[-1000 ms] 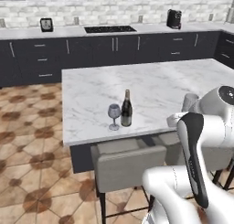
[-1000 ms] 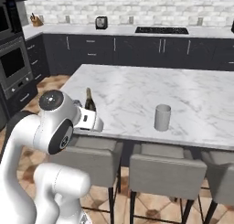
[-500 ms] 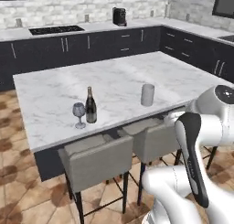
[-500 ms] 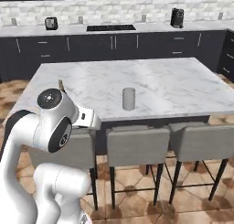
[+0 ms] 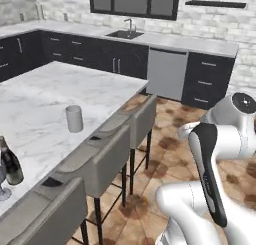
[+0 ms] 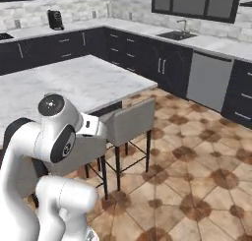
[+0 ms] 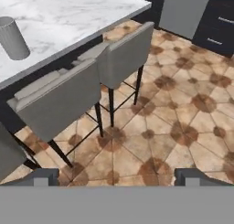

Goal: There is a wine glass and glass cup on the dining counter. Place the wine bottle next to the wine glass and the juice bottle next to the glass cup.

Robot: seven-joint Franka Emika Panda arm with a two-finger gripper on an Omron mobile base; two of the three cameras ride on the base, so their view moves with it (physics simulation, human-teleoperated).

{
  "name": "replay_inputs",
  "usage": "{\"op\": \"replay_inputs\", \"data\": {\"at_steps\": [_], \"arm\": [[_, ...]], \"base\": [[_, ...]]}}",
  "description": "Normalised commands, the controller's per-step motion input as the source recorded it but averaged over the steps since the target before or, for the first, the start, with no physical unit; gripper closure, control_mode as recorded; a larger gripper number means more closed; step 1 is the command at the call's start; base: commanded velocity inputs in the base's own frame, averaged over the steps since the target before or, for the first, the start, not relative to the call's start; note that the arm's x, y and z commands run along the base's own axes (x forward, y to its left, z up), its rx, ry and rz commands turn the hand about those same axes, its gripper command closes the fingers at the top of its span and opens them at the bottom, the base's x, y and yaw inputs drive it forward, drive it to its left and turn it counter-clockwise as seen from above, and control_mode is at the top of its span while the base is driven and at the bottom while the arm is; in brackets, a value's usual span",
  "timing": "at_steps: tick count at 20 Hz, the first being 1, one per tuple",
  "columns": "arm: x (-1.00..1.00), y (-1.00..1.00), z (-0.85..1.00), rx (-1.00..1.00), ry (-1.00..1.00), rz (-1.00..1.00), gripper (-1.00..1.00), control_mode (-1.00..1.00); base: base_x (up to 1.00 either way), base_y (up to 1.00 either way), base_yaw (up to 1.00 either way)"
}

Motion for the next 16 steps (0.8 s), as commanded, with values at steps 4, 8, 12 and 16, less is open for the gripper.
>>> {"op": "replay_inputs", "data": {"at_steps": [4, 8, 12, 16], "arm": [[0.00, 0.00, 0.00, 0.00, 0.00, 0.00, -1.00, 1.00], [0.00, 0.00, 0.00, 0.00, 0.00, 0.00, -1.00, 1.00], [0.00, 0.00, 0.00, 0.00, 0.00, 0.00, -1.00, 1.00], [0.00, 0.00, 0.00, 0.00, 0.00, 0.00, -1.00, 1.00]], "base": [[0.00, 0.01, -0.88], [0.31, 0.00, -0.60], [0.69, 0.00, -0.28], [0.81, 0.00, -0.18]]}}
